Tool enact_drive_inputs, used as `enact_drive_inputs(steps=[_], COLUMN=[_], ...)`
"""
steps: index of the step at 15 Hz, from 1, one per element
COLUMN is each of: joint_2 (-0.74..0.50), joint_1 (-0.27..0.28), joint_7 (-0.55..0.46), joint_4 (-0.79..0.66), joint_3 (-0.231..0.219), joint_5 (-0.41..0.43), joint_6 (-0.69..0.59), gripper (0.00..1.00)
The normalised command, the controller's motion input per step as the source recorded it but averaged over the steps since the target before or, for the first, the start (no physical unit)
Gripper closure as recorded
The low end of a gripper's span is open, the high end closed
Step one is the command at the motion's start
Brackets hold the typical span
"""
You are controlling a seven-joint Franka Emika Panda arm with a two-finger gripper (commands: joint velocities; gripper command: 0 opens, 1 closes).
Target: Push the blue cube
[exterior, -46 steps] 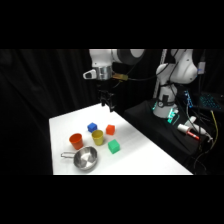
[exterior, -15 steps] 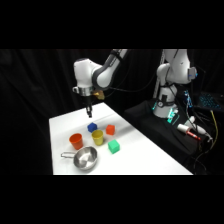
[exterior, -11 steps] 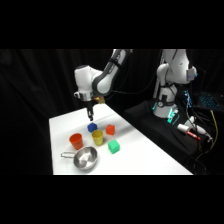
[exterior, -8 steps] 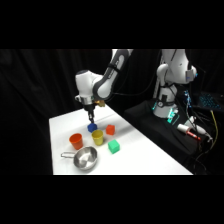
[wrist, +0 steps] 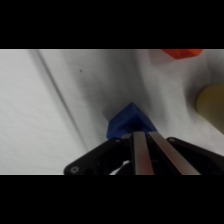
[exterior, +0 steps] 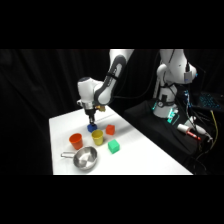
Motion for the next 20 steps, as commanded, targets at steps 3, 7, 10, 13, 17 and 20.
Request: enact_drive_inputs(steps=[3, 7, 10, 13, 17, 20], joint_2=[-0.08, -0.44, -0.59, -0.53, -0.4, -0.3], joint_1=[-0.053, -0.021, 0.027, 0.07, 0.078, 0.04], joint_7=[-0.01, -0.02, 0.03, 0.13, 0.18, 0.08], joint_4=[-0.13, -0.27, -0.19, -0.04, 0.03, 0.04], joint_3=[0.048, 0.05, 0.016, -0.014, -0.006, 0.034], joint_5=[0.071, 0.066, 0.031, -0.04, -0.112, -0.073], joint_6=[0.24, 0.01, -0.42, -0.66, -0.51, -0.34], gripper=[0.96, 0.98, 0.96, 0.96, 0.97, 0.98])
